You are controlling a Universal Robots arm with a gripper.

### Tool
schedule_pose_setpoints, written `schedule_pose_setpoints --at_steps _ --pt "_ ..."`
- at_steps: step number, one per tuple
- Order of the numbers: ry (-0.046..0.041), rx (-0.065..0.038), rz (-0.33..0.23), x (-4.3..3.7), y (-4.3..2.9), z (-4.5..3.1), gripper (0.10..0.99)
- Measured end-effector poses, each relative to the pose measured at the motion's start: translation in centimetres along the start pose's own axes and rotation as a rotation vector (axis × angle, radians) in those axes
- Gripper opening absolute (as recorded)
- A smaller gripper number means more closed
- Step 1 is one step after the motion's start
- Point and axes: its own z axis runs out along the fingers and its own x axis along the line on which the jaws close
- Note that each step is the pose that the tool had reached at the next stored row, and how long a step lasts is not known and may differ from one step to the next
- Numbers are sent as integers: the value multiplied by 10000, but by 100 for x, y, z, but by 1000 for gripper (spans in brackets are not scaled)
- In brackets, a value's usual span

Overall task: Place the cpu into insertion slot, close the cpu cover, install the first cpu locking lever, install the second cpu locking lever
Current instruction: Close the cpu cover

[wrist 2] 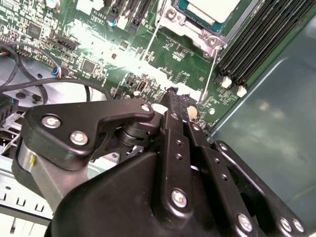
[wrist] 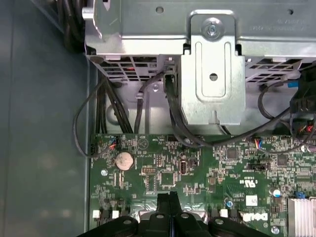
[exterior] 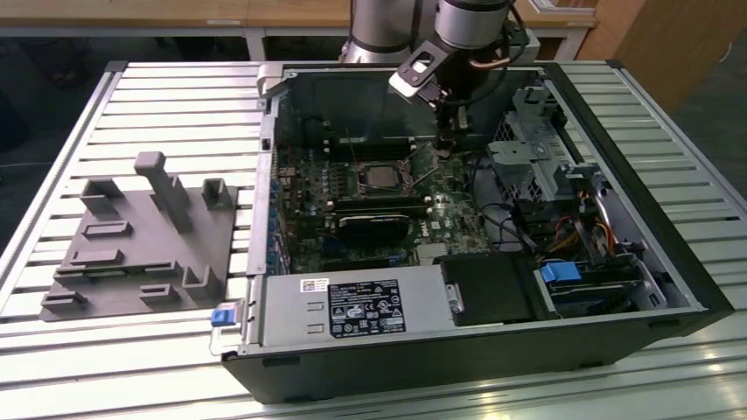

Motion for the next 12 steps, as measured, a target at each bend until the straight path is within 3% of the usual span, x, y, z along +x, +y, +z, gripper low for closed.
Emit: schedule_pose_setpoints --at_steps 12 --pt "2 37 -85 8 84 53 122"
